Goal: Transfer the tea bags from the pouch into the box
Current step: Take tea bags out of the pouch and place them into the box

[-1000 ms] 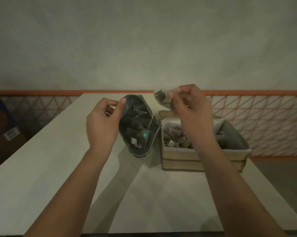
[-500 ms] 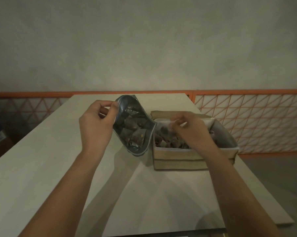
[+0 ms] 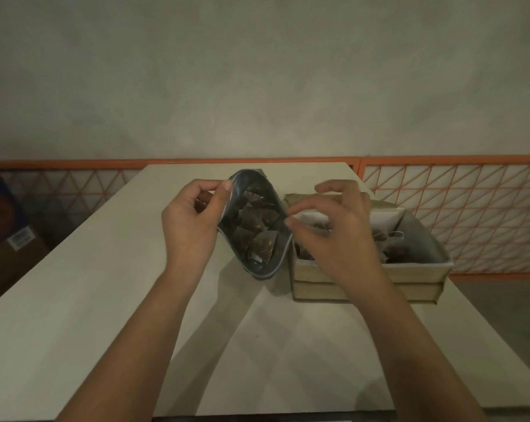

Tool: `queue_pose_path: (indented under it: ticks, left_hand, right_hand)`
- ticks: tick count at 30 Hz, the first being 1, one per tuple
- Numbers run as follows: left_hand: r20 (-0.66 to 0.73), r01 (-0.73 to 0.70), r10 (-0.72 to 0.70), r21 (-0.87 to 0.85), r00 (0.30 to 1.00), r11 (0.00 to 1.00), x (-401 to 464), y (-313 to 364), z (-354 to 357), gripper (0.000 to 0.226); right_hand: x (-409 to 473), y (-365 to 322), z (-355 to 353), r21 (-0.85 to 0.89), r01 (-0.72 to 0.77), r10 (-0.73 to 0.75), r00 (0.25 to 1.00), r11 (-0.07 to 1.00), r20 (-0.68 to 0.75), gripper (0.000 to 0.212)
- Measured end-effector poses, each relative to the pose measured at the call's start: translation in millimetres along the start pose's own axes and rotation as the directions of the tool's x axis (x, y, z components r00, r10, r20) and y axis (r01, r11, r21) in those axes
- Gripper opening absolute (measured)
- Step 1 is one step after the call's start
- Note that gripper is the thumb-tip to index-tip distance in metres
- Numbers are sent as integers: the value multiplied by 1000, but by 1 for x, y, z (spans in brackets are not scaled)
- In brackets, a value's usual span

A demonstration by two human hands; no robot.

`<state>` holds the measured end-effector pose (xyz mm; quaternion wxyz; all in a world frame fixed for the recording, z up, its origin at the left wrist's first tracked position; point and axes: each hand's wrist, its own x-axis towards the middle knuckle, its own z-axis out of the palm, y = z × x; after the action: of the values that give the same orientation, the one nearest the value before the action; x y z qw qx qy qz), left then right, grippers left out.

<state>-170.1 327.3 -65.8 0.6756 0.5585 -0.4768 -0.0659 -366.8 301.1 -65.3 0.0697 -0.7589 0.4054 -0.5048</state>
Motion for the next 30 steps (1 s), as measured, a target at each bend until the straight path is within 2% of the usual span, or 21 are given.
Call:
queue_pose_path:
  ticks: [5, 7, 9, 12, 16, 19, 22, 24, 27, 30]
  left_hand:
    - [6, -5, 5, -38, 1000, 999, -1, 3, 3, 10]
    - [16, -4, 5, -42, 1000, 999, -3, 4, 4, 10]
    - [20, 0, 1, -41, 1000, 999, -3, 4, 4, 10]
    - [17, -4, 5, -17, 1000, 1000, -1, 3, 4, 8]
    - [-2, 16, -16, -3, 1000, 1000, 0, 3, 5, 11]
    - [-34, 24, -25, -26, 999, 999, 0, 5, 11, 10]
    - [-54, 29, -31, -41, 998, 999, -1, 7, 17, 11]
    - [-52, 31, -33, -39, 998, 999, -2, 8, 20, 11]
    - [-48, 29, -31, -46, 998, 999, -3, 5, 21, 9]
    - [-43, 24, -26, -42, 999, 999, -6, 3, 22, 7]
  right_hand:
    - [-14, -7, 37, -354, 90, -17, 979, 931, 204, 28]
    - [-18, -7, 49, -460, 79, 12, 982, 885, 191, 30]
    - [-19, -6, 54, -485, 75, -10, 991, 871, 135, 21]
    - [-18, -3, 51, -402, 84, -66, 996, 912, 58, 7]
    - [-4, 0, 29, -148, 38, -49, 996, 988, -72, 8]
    - [7, -5, 1, 138, -44, 60, 991, 989, -116, 4]
    - [16, -4, -25, 357, -181, 228, 969, 917, -94, 2]
    - [20, 6, -39, 389, -209, 278, 952, 897, -130, 2]
    - [20, 29, -53, 285, -270, 318, 938, 920, -139, 6]
    - [12, 52, -55, 137, -384, 386, 922, 913, 14, 10]
